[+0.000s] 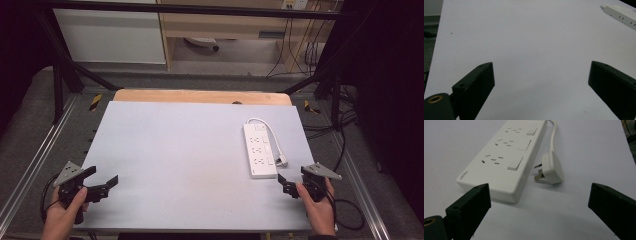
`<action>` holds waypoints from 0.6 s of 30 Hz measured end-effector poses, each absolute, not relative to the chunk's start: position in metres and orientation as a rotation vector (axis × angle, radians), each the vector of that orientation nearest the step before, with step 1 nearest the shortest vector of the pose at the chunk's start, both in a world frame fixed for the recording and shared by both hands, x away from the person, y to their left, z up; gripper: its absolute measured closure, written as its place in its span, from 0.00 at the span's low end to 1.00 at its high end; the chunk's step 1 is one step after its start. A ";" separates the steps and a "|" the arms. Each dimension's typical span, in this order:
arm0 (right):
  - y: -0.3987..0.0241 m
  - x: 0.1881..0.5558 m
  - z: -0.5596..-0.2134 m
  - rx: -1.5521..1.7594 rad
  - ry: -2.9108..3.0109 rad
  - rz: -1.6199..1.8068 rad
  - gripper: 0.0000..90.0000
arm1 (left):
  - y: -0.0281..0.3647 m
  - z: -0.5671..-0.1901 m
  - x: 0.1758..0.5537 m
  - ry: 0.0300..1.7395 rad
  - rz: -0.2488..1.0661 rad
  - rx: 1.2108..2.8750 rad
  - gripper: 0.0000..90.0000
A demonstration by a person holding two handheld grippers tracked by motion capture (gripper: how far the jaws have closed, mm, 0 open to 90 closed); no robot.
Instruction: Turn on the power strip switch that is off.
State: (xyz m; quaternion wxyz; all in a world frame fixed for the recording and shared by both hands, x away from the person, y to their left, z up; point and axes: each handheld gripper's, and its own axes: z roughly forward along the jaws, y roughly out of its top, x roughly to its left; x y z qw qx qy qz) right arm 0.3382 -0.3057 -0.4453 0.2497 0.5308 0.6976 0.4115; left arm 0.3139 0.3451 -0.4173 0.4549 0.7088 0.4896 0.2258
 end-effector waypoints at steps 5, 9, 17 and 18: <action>-0.304 0.339 -0.447 1.434 1.924 1.131 0.06 | 0.344 -0.417 0.314 1.207 0.542 1.757 0.08; -0.304 0.340 -0.446 1.425 1.924 1.136 0.06 | 0.343 -0.418 0.314 1.200 0.535 1.771 0.08; -0.304 0.340 -0.445 1.429 1.930 1.129 0.05 | 0.343 -0.418 0.315 1.197 0.532 1.777 0.08; -0.303 0.340 -0.445 1.431 1.939 1.125 0.05 | 0.343 -0.418 0.315 1.199 0.531 1.777 0.08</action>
